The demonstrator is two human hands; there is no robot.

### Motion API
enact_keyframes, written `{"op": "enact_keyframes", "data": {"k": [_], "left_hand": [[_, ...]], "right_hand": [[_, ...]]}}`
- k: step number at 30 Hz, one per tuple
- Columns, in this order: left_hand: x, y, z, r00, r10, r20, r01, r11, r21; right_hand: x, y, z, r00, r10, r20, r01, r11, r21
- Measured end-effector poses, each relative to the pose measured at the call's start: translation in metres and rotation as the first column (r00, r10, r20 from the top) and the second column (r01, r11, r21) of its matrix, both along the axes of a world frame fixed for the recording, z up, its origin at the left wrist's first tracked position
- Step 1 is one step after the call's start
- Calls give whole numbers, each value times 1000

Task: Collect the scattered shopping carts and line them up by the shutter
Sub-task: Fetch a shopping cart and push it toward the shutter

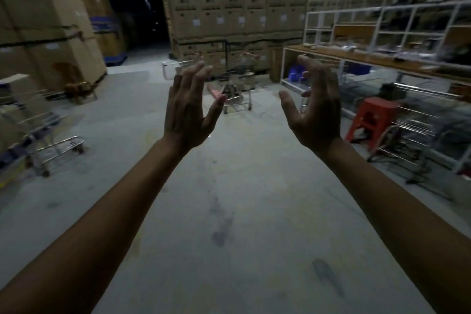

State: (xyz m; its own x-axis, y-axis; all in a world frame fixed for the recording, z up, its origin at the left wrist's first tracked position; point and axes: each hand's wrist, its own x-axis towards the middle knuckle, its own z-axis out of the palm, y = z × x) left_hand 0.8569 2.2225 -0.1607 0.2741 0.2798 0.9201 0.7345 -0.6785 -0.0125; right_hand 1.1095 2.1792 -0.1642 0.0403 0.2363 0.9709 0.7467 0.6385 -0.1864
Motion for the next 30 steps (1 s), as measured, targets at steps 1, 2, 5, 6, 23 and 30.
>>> {"op": "enact_keyframes", "data": {"k": [1, 2, 5, 6, 23, 30], "left_hand": [[14, 17, -2, 1000, -29, 1, 29, 1000, -1], [28, 35, -3, 998, -55, 1, 55, 998, 2], [64, 91, -6, 992, -125, -7, 125, 992, 27], [75, 111, -6, 990, -143, -9, 143, 989, 37], [321, 403, 7, 893, -447, -54, 447, 895, -6], [504, 468, -25, 830, -556, -58, 552, 831, -68]], "right_hand": [[12, 9, -1, 1000, -29, 1, 29, 1000, -9], [24, 20, -2, 998, -59, 2, 59, 998, -14], [56, 58, -5, 992, -129, 10, 129, 992, -6], [66, 73, -5, 988, -151, 17, 151, 989, 4], [264, 296, -13, 864, -502, -38, 497, 863, -89], [434, 332, -43, 768, -639, -53, 626, 765, -154]]}}
